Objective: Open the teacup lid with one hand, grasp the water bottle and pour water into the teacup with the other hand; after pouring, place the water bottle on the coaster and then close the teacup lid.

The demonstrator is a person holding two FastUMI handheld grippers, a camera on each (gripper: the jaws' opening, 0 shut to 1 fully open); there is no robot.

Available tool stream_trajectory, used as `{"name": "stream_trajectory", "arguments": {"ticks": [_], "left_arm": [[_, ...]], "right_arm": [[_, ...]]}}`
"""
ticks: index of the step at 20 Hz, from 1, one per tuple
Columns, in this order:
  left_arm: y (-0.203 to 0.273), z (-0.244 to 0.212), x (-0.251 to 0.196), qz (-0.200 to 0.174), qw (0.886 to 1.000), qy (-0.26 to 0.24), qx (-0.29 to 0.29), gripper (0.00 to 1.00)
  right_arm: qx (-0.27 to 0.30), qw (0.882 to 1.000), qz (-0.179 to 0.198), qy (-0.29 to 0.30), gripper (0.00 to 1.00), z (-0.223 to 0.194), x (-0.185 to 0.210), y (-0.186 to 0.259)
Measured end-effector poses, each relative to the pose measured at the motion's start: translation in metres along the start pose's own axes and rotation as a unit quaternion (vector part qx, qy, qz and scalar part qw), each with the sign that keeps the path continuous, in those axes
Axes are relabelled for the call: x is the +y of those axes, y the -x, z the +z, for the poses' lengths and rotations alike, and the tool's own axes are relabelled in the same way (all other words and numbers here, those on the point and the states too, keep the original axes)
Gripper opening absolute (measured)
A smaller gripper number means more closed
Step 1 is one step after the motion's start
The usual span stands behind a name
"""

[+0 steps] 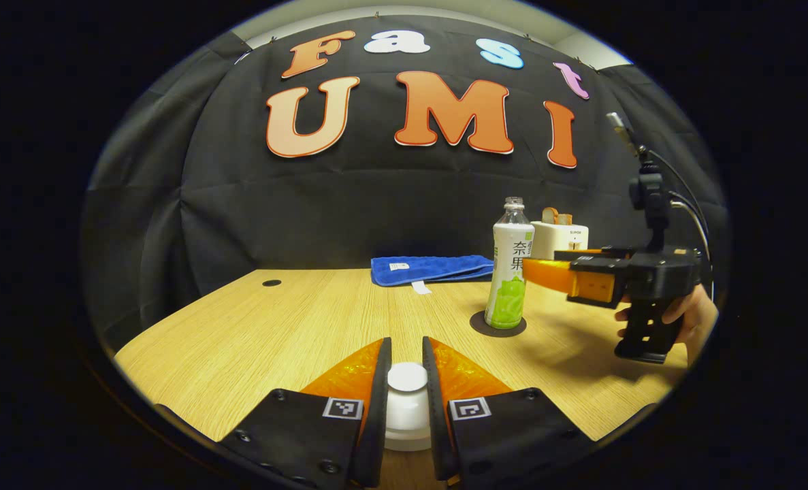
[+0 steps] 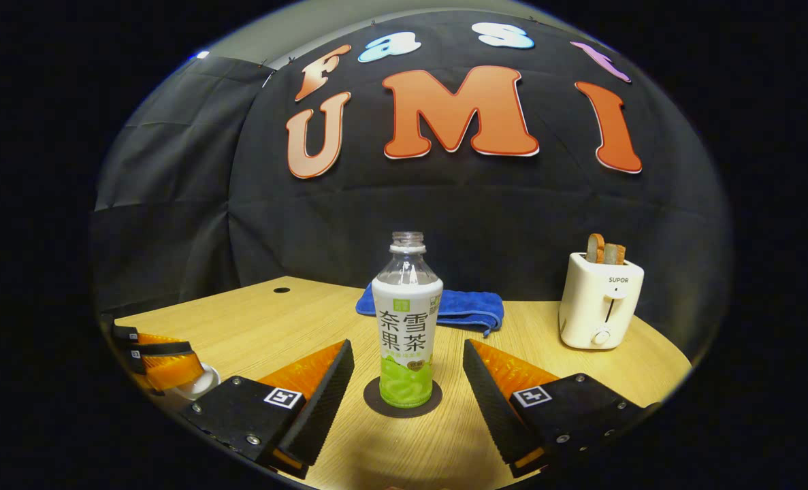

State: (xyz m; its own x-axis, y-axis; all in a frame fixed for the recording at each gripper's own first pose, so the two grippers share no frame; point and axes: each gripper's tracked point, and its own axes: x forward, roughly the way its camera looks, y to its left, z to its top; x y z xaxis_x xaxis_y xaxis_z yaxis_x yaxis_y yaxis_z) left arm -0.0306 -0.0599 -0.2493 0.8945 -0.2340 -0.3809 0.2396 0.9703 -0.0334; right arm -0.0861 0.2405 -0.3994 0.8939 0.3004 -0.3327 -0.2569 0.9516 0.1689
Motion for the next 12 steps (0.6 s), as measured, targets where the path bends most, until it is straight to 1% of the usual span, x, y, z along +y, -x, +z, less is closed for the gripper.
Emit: {"name": "stream_trajectory", "arguments": {"ticks": [1, 3, 4, 6, 8, 11, 12], "left_arm": [[0.002, -0.004, 0.0, 0.002, 1.0, -0.003, 0.008, 0.32], [0.005, 0.0, 0.001, 0.004, 1.0, -0.014, -0.003, 0.34], [0.002, -0.001, 0.002, 0.005, 1.0, -0.019, 0.004, 0.33], [0.002, -0.003, 0.001, 0.006, 1.0, -0.02, 0.011, 0.37], [0.004, 0.002, 0.002, 0.011, 1.0, -0.017, 0.005, 0.5], [0.013, 0.024, 0.009, 0.023, 0.999, -0.017, -0.024, 0.76], [0.015, 0.035, 0.01, 0.026, 0.999, -0.015, -0.036, 0.82]], "right_arm": [[-0.007, 1.0, -0.004, 0.003, 0.97, 0.005, -0.003, 0.007], [-0.021, 1.0, -0.009, 0.006, 0.97, 0.017, -0.006, 0.018], [-0.026, 1.0, -0.009, 0.006, 0.96, 0.021, -0.007, 0.023], [-0.032, 0.999, -0.01, 0.004, 0.97, 0.028, -0.01, 0.033], [-0.038, 0.999, -0.016, 0.003, 0.97, 0.035, -0.016, 0.044], [-0.047, 0.999, -0.024, 0.001, 0.97, 0.045, -0.024, 0.062], [-0.052, 0.998, -0.025, -0.001, 0.97, 0.05, -0.026, 0.068]]}}
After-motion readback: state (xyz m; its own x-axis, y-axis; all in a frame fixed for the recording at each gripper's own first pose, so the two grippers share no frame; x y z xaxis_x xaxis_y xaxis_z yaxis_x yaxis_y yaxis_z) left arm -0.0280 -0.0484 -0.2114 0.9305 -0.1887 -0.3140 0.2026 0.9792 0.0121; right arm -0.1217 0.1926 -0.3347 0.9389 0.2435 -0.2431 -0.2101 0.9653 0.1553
